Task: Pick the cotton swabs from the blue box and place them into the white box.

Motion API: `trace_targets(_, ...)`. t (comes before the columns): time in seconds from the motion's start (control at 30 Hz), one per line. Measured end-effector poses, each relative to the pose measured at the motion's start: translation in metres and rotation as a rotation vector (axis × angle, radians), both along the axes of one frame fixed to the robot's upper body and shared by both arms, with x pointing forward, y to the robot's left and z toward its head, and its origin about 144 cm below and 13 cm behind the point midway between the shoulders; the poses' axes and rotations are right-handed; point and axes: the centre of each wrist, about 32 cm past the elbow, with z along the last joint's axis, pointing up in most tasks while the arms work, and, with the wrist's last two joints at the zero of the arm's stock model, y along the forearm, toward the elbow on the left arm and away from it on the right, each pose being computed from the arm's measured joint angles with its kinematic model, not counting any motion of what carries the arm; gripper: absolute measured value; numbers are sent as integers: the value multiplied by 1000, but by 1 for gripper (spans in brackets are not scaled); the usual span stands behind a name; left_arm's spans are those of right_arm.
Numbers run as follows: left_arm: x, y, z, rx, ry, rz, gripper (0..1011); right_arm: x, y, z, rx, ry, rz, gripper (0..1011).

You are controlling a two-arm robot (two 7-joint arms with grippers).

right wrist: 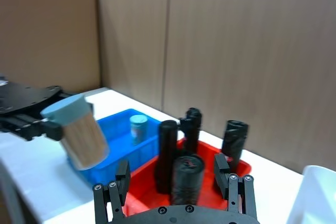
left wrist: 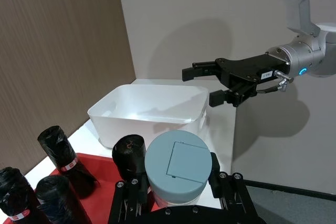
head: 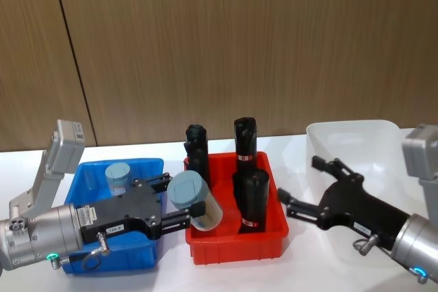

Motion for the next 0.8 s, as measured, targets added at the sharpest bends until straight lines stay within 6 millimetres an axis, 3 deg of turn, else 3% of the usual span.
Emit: trace_targets(0.8,0,0,0,0,0,0,660,29,33,0,-47,72,233,1002)
